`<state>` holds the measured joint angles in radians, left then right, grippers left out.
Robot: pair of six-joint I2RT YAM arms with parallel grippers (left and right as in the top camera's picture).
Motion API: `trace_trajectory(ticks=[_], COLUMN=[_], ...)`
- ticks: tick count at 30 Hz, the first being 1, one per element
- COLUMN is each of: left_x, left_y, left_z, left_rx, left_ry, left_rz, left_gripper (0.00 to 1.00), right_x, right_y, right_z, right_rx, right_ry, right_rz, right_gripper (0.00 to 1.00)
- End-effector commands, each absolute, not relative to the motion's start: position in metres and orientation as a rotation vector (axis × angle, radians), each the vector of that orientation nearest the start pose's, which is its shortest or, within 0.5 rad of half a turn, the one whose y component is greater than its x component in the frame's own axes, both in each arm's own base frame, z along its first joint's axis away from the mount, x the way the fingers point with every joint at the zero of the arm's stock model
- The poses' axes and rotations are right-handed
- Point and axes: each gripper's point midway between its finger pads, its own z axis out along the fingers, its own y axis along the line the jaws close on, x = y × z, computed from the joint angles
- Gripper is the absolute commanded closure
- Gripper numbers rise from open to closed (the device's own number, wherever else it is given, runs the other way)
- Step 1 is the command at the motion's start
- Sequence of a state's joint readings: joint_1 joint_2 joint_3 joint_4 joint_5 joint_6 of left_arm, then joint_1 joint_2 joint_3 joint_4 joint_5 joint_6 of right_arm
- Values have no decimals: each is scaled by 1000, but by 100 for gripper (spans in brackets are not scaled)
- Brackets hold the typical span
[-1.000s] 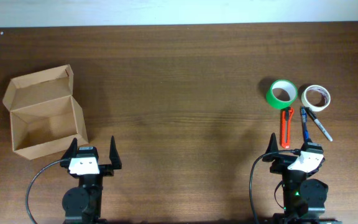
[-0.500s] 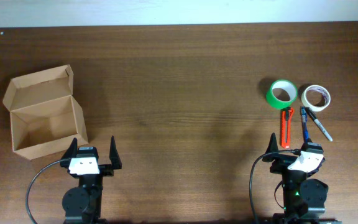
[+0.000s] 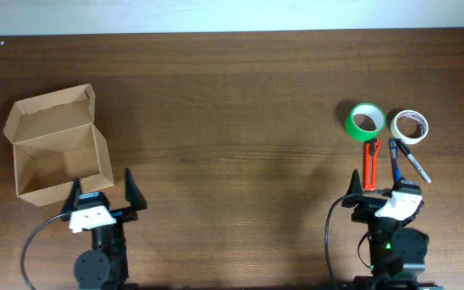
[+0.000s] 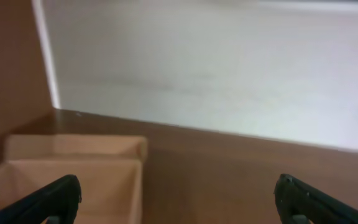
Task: Pack container
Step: 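Move the left gripper to the cardboard box's front flap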
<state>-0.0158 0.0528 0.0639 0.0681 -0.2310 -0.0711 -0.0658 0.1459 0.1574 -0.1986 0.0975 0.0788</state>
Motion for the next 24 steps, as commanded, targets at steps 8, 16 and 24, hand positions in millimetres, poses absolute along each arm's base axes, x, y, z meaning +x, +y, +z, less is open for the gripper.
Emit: trace_trajectory(ticks=[8, 16, 24], left_x=[286, 396, 500], left_y=[49, 46, 61], left_z=[284, 337, 322], left_rx=[-315, -270, -209], left_ry=[1569, 1710, 1984], left_rz=[160, 210, 137], left_gripper=[0, 0, 0], right_x=[353, 461, 484], right_y=[-44, -54, -82], right_z=[264, 321, 328], right_rx=[224, 212, 209], right_ry=[1932, 2022, 2025], right_rz=[-92, -37, -100], right_gripper=[1, 1, 1])
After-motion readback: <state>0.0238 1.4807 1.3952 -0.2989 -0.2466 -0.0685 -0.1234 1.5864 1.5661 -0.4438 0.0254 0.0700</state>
